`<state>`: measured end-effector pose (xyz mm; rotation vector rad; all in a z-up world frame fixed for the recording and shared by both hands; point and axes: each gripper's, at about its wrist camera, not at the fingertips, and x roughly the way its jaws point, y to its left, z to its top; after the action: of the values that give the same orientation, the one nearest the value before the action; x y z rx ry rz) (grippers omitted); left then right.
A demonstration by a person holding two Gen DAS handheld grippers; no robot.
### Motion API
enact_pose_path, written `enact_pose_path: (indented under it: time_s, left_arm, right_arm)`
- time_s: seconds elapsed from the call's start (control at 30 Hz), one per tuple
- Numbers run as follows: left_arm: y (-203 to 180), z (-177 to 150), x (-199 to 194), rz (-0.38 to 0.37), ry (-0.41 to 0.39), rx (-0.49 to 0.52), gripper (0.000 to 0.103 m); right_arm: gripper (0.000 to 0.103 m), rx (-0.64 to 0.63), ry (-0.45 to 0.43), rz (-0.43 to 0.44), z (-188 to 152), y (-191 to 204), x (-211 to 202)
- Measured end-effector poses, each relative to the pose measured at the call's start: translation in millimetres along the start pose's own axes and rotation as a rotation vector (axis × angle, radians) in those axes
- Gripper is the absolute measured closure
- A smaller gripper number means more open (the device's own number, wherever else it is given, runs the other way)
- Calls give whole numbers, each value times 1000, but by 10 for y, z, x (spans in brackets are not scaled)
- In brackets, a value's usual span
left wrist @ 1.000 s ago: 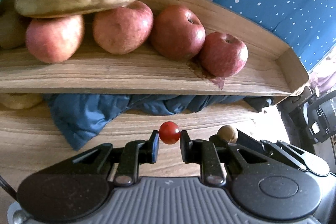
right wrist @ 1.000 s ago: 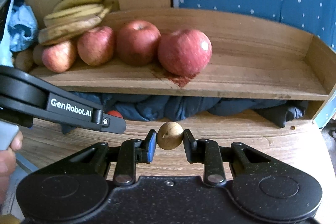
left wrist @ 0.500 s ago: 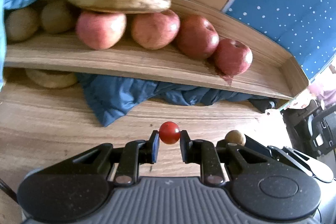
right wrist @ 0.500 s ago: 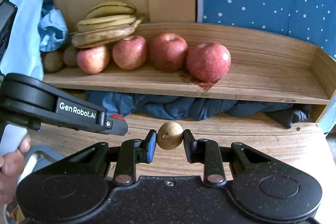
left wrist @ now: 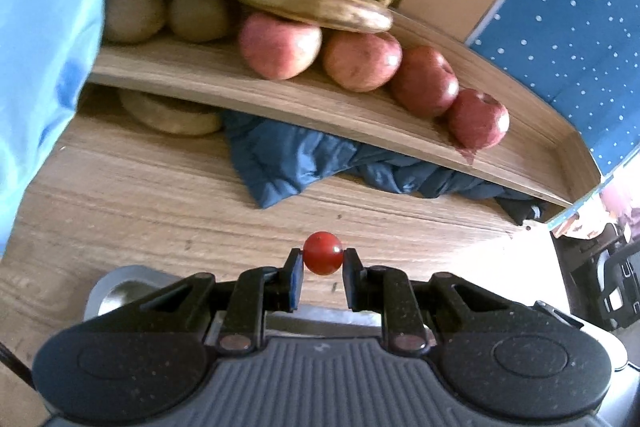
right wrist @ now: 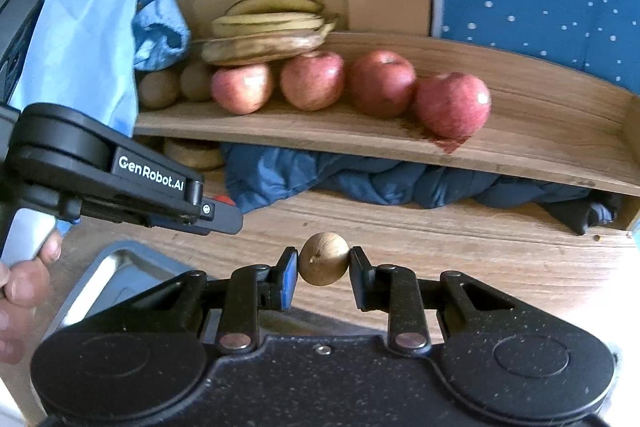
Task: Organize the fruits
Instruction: 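Lift the tomato and brown fruit and carry them over the tray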
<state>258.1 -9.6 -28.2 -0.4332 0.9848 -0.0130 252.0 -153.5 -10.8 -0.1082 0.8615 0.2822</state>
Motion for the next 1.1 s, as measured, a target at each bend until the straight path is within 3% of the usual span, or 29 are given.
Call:
enact_pose_path:
  time_s: [1.1]
  left_arm:
    - [674, -404, -296, 160, 28, -123, 80]
  right_arm:
    - [74, -122, 110, 239, -254, 740, 135]
